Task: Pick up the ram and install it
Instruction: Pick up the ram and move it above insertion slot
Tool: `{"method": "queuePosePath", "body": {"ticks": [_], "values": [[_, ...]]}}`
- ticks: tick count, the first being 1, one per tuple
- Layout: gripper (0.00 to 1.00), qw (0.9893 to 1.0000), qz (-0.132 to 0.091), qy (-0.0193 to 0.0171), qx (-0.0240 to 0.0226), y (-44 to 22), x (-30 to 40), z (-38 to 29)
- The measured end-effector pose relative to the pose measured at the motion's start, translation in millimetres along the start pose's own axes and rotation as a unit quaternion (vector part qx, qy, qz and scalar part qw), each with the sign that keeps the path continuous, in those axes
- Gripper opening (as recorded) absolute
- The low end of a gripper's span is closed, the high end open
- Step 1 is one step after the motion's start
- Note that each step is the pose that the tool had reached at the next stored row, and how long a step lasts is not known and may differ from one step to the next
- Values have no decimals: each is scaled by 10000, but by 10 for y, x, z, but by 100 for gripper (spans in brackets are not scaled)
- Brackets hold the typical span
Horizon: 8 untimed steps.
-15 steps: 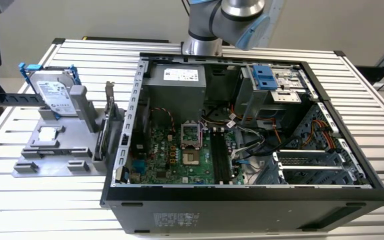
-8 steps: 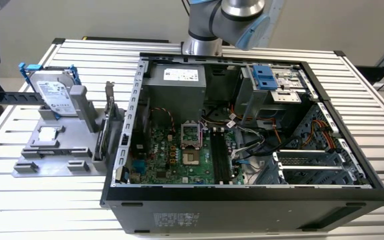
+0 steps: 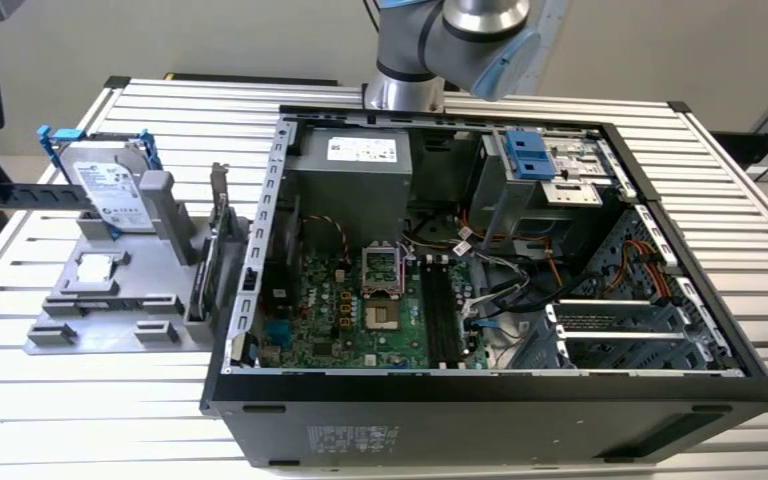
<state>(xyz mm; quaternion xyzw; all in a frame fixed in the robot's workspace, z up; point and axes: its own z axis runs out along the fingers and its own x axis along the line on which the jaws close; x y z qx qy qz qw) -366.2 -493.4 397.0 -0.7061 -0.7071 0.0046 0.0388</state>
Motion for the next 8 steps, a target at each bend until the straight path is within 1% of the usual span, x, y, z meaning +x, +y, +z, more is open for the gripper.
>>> {"method": "queuePosePath", "body": {"ticks": [5,8], "values": [[0,10000,0,1,0,29,0,-1],[0,10000,0,0,-1,59,0,-3]]}}
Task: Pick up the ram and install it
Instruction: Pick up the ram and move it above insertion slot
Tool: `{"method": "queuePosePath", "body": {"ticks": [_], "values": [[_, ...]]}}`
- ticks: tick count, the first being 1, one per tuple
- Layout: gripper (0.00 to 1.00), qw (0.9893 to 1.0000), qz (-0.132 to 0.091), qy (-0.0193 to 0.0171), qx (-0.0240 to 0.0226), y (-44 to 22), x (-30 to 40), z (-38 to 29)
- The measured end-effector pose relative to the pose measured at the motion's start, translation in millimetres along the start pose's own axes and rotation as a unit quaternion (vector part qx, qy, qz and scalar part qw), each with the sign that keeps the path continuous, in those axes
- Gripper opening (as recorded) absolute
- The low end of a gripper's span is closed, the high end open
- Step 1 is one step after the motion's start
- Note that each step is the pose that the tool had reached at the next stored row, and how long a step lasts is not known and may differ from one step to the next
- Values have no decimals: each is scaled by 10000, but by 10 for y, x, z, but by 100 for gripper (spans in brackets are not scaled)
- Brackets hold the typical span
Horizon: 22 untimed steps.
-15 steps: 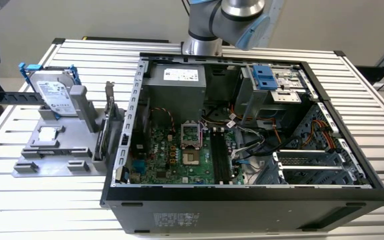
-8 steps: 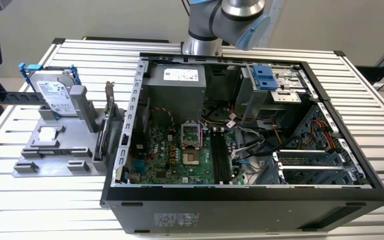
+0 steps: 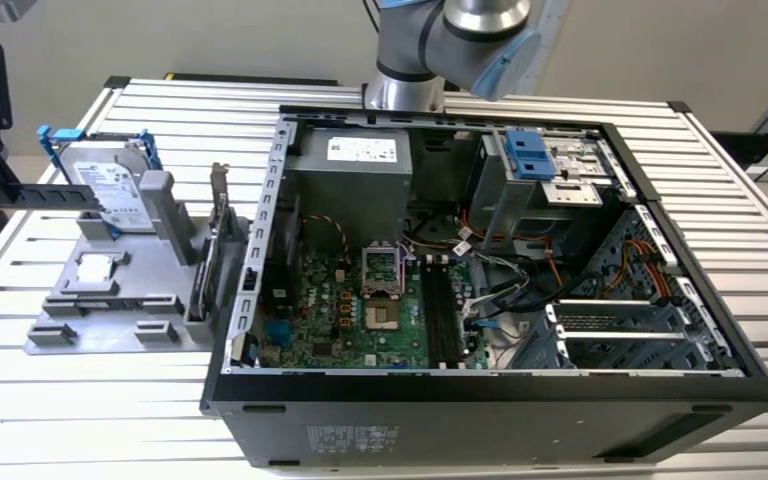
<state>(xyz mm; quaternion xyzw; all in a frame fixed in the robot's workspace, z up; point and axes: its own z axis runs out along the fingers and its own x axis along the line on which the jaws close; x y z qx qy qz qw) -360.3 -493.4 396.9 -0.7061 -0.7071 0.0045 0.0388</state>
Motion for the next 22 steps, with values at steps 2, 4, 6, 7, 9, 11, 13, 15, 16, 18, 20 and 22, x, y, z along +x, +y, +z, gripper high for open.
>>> {"method": "queuePosePath", "body": {"ticks": [2,4,6,7,9,11,13,15,16,18,20,22], "values": [[0,10000,0,0,0,24,0,-2],[0,10000,0,0,0,49,0,-3],[0,10000,0,0,0,71,0,-4],[0,10000,0,0,0,81,0,-5],[0,10000,0,0,0,102,0,-6],[0,10000,0,-1,1,123,0,-9],[0,10000,0,0,0,142,0,-9],[0,10000,0,0,0,162,0,-10],[0,10000,0,0,0,171,0,-10],[0,10000,0,0,0,190,0,-12],[0,10000,0,0,0,210,0,-13],[0,10000,0,0,0,229,0,-14]]}}
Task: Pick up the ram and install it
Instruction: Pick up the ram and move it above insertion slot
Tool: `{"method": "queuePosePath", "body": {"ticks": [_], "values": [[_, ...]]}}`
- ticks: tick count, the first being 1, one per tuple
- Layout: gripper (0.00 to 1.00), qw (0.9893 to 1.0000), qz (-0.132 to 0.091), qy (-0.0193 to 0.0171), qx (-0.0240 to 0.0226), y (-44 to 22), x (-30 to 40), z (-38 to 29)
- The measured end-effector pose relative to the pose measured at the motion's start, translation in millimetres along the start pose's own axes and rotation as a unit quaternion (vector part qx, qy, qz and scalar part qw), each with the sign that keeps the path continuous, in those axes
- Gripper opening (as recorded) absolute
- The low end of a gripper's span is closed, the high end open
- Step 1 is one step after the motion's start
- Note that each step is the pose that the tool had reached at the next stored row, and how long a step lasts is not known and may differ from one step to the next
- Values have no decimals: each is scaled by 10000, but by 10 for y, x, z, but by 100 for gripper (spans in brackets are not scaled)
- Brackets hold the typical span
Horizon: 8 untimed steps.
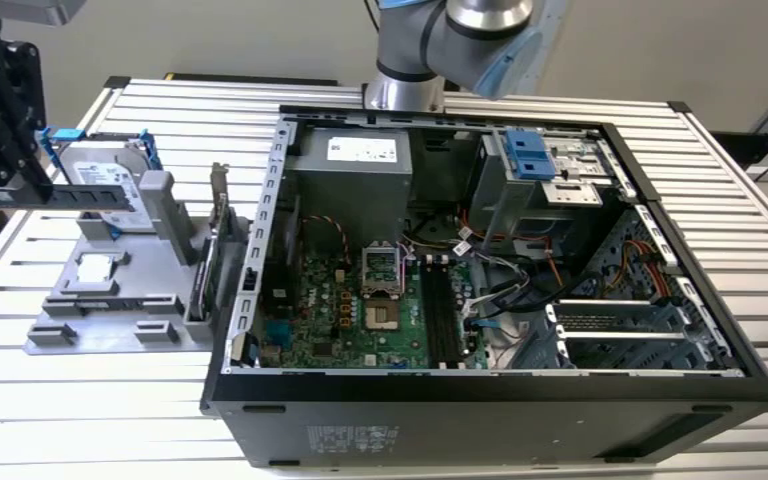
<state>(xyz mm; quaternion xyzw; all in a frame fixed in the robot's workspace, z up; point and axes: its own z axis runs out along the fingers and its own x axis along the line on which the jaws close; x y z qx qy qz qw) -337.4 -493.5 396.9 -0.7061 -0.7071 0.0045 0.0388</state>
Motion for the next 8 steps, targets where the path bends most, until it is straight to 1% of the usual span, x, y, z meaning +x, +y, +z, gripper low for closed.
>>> {"method": "queuePosePath", "body": {"ticks": [8], "values": [[0,10000,0,0,1,79,0,-5]]}}
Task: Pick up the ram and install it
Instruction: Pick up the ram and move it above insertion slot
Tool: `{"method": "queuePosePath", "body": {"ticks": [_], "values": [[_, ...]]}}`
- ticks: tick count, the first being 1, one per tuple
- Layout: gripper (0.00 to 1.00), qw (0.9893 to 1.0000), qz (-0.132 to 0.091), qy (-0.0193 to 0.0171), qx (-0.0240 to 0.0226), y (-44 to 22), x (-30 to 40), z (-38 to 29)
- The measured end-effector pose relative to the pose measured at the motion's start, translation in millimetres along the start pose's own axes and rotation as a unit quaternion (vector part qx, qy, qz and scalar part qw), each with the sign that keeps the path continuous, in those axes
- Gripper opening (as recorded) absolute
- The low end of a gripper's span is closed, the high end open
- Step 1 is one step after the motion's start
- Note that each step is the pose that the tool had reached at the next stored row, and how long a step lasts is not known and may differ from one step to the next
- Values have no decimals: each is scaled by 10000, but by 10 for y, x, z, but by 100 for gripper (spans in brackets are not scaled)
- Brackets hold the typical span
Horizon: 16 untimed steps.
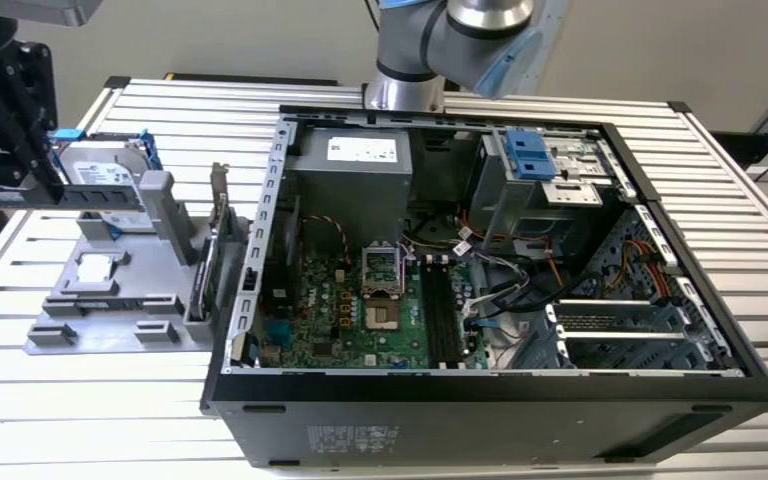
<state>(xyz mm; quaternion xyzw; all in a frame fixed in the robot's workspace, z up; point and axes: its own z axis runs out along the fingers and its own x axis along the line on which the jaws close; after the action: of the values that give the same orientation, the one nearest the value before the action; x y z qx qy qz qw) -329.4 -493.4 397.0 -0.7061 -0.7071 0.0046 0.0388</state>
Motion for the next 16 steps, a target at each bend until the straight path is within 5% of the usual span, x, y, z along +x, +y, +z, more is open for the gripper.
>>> {"method": "queuePosePath", "body": {"ticks": [16], "values": [[0,10000,0,0,0,155,0,-9]]}}
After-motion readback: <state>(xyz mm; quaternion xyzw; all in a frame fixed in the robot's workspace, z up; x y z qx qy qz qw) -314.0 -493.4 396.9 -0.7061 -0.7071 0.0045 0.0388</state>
